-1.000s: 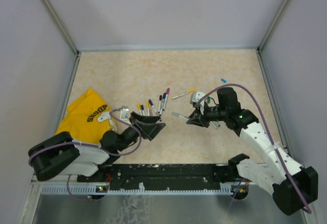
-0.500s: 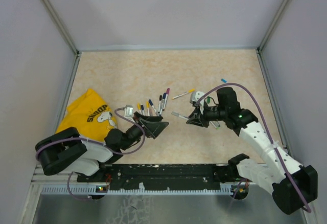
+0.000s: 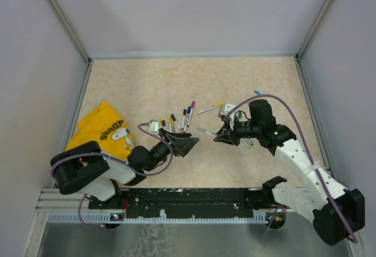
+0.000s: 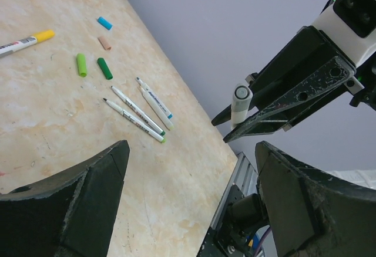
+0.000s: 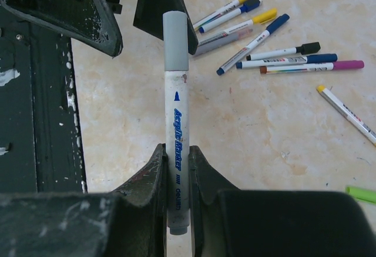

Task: Open the pen caps
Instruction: Open the pen cap from the pen.

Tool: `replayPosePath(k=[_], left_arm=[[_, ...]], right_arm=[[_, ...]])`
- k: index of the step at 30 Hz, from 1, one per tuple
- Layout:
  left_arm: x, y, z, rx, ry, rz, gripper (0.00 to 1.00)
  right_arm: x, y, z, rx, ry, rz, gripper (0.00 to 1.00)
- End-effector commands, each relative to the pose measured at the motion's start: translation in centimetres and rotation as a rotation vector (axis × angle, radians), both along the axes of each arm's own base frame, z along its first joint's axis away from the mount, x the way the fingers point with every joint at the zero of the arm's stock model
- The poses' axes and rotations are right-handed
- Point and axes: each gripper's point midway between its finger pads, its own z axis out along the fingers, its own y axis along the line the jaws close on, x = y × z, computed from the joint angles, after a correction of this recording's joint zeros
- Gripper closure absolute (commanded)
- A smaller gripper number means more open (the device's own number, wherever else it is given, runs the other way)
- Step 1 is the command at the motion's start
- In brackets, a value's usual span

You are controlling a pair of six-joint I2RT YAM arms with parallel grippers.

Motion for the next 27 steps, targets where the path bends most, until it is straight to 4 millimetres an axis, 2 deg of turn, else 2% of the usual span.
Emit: replayPosePath(k=[1, 8, 17, 27], left_arm=[[-0.3, 1.2, 6.8, -0.244, -0.122, 0.035, 0.08], [0.1, 0.9, 6.9, -0.259, -0.106, 0.05, 0.08], [0.6, -1.2, 7.1, -0.281, -0.083, 0.031, 0.09], [1.5, -1.2, 8.9, -0.321, -0.109, 0.079, 0.15]], right_arm=[[0.8, 0.2, 0.9, 0.029, -0.037, -0.014, 1.0], [1.1, 0.2, 1.0, 0.031, -0.042, -0.027, 1.0], [1.3, 0.1, 1.1, 0.031, -0.045, -0.041, 1.0], [1.4, 0.2, 0.6, 0.024, -0.033, -0.042, 1.0]])
